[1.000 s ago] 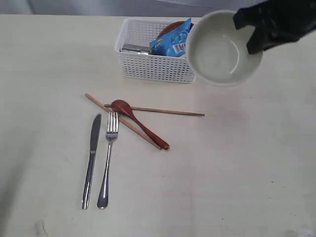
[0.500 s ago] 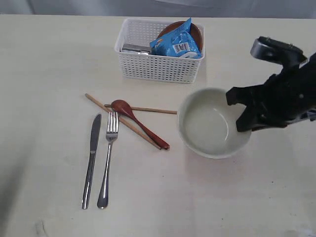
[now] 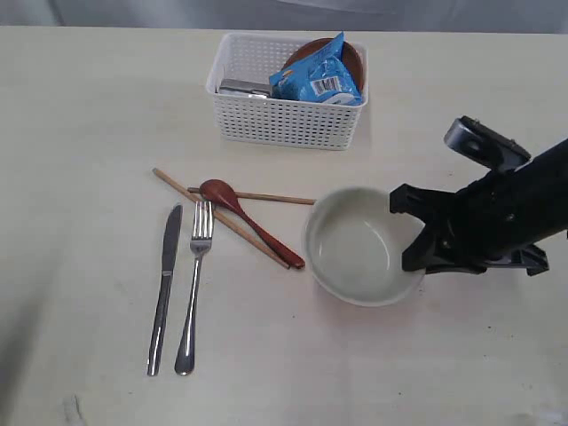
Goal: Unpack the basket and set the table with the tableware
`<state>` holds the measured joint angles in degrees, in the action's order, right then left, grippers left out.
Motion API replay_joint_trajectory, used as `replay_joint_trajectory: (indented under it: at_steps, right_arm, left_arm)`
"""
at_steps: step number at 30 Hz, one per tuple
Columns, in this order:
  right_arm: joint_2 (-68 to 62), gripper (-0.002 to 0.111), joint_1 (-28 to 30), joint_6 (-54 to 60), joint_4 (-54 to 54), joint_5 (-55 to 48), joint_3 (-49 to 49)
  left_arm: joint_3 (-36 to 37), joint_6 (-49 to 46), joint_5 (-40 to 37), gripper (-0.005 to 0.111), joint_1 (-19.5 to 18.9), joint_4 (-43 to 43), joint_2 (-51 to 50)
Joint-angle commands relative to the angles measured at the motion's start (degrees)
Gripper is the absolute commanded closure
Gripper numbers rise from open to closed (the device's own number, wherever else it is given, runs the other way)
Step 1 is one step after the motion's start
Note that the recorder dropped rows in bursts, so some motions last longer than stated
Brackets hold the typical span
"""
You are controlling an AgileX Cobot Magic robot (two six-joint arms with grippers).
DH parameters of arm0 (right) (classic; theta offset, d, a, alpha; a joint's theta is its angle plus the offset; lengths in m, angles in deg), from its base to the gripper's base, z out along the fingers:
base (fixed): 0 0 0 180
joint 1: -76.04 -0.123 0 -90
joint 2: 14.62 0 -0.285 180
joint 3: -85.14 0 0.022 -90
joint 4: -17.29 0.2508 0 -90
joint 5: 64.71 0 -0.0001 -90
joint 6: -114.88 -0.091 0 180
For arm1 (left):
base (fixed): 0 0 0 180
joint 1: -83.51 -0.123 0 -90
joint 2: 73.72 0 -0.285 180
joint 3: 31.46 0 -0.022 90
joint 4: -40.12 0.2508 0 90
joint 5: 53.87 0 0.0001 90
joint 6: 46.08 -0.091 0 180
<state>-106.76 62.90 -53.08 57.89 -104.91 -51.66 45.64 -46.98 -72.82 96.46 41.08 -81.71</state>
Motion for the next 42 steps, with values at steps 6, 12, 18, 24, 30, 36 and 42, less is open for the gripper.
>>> replay_joint_trajectory:
  at_steps: [6,12,18,24,30,36,42]
  right_arm:
    - [-6.4,0.109,0.3,2.7,3.2,4.1,0.0]
    - [-6.6,0.109,0.3,2.3,2.8,7.6,0.0]
    - [-6.6,0.103,0.3,2.3,2.8,7.9,-0.5]
    - [-6.6,0.062,0.3,1.1,2.8,4.8,-2.8]
    - [-6.6,0.062,0.3,1.1,0.4,-1.0,-8.8]
    - [-6.6,0.063,0.3,-5.0,-10.2,-12.9,-20.4]
    - [-6.6,0.065,0.1,-16.9,-26.9,-24.1,-28.1]
  left_arm:
    - [0.1,0.3,0.6,0.106,0.3,0.3,0.2]
    - [0.1,0.3,0.6,0.106,0.3,0.3,0.2]
    - [0.1,0.3,0.6,0.106,0.3,0.3,0.2]
    - [0.1,0.3,0.6,0.106,0.3,0.3,0.2]
    - [0.1,0.3,0.6,0.106,0.3,0.3,0.2]
    - [0.1,0.3,0.6,0.106,0.3,0.3,0.2]
    - [0.1,0.3,0.6,0.106,0.3,0.3,0.2]
